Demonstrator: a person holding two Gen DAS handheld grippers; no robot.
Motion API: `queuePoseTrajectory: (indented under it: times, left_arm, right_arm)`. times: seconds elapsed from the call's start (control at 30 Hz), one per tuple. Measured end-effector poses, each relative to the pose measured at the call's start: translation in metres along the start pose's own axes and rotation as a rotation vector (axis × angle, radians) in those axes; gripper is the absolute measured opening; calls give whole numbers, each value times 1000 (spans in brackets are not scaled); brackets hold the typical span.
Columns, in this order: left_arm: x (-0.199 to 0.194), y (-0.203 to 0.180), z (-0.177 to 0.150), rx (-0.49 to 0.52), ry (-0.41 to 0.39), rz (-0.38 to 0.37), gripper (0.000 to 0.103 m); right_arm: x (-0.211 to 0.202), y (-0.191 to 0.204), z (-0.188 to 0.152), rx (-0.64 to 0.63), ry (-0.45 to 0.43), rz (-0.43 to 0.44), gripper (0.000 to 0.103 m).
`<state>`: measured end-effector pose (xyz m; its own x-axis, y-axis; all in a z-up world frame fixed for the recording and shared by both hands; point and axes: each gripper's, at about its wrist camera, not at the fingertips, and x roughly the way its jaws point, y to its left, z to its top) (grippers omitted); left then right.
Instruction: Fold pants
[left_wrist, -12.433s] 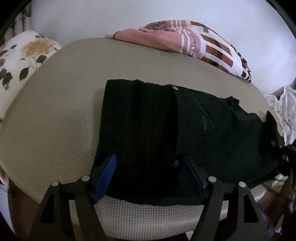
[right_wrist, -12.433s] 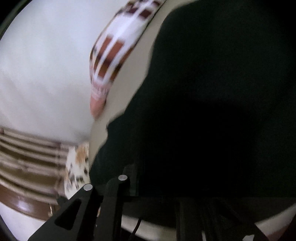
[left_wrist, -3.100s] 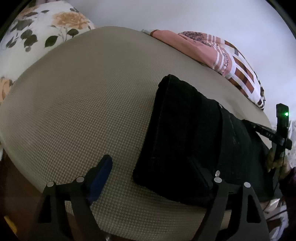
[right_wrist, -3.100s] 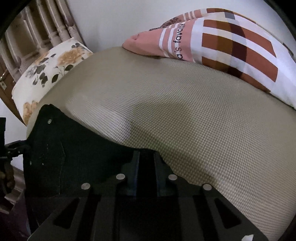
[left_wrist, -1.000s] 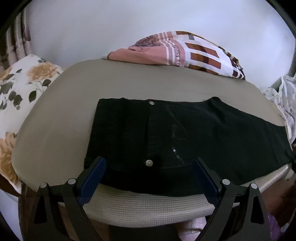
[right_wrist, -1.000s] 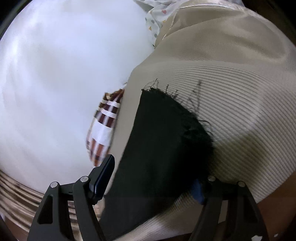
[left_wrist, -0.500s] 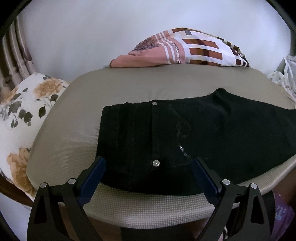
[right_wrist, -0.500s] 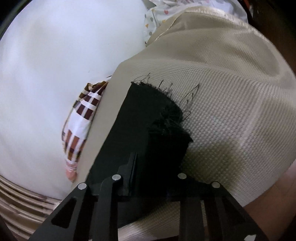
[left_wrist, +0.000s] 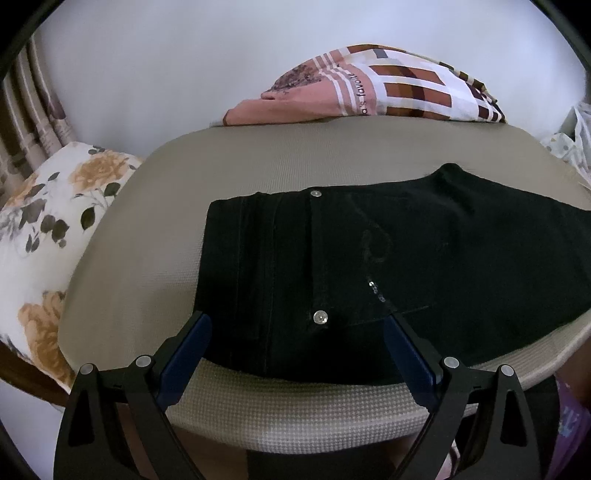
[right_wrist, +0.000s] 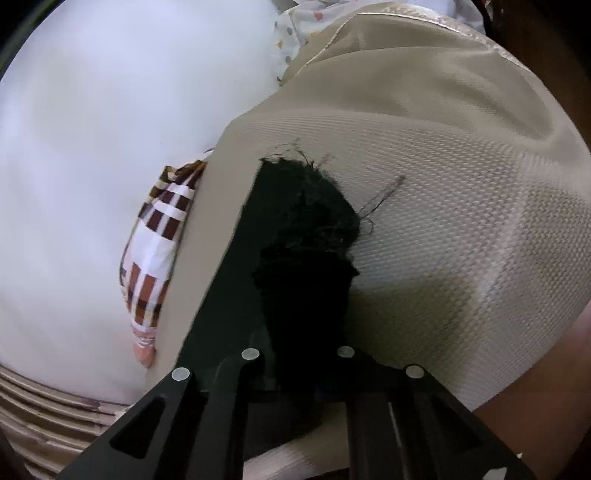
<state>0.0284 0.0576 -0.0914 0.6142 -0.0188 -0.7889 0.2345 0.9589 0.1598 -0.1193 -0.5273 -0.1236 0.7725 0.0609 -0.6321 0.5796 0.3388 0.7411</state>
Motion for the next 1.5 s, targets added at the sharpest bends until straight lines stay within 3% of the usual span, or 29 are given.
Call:
queuePoseTrajectory:
  times: [0.67, 1.5]
  left_arm:
    - [10, 13, -1, -39, 41, -1, 94]
    - [14, 8, -4, -24, 69, -15, 94]
  right_arm:
    - [23, 69, -33, -64, 114, 114, 11]
    - [64, 97, -92, -75, 261, 144, 12]
